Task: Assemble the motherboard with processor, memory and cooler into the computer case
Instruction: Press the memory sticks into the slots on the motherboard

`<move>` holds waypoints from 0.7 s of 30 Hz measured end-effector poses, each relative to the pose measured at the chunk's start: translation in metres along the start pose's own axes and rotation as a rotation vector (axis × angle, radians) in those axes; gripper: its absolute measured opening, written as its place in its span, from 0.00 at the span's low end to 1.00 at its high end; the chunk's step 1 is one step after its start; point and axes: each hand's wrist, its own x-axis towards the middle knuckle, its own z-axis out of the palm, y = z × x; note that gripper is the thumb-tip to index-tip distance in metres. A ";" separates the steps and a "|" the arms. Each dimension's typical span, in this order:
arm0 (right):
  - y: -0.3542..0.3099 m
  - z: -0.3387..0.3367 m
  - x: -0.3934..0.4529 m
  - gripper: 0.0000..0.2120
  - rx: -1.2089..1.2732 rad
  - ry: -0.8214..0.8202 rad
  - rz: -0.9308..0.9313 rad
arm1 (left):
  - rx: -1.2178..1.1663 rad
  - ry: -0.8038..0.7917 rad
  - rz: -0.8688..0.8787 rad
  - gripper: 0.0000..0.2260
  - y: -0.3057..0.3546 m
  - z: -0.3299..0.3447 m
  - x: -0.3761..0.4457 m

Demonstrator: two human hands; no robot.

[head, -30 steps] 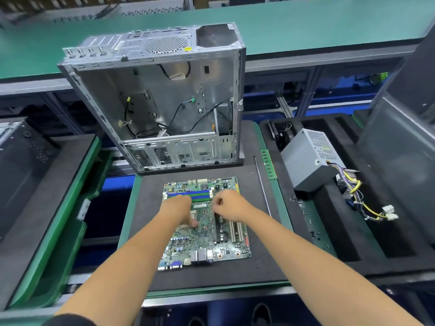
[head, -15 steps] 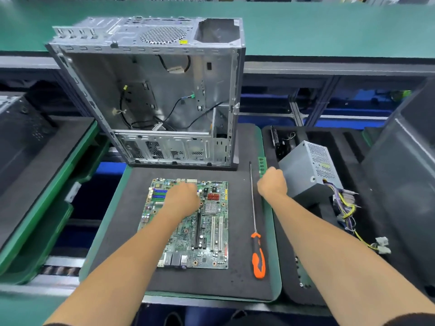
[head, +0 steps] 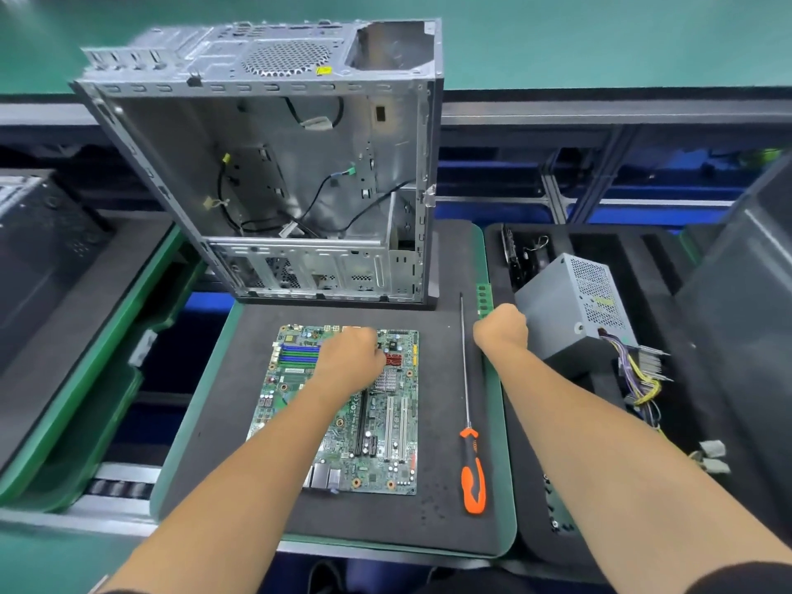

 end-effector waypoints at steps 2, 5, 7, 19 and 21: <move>-0.002 -0.002 0.001 0.13 0.064 -0.016 0.045 | -0.015 -0.003 -0.002 0.07 -0.001 -0.001 0.000; -0.003 -0.004 0.004 0.15 0.147 -0.039 0.110 | -0.057 0.002 -0.005 0.08 -0.004 -0.002 -0.003; -0.004 -0.004 0.005 0.16 0.186 -0.052 0.149 | -0.063 0.005 0.000 0.08 -0.006 -0.003 -0.004; -0.012 -0.020 -0.023 0.07 0.239 0.083 0.041 | -0.279 0.000 -0.042 0.10 -0.009 -0.016 0.005; -0.014 -0.028 -0.034 0.05 0.310 0.045 0.034 | -0.429 -0.009 -0.058 0.11 -0.003 -0.017 0.010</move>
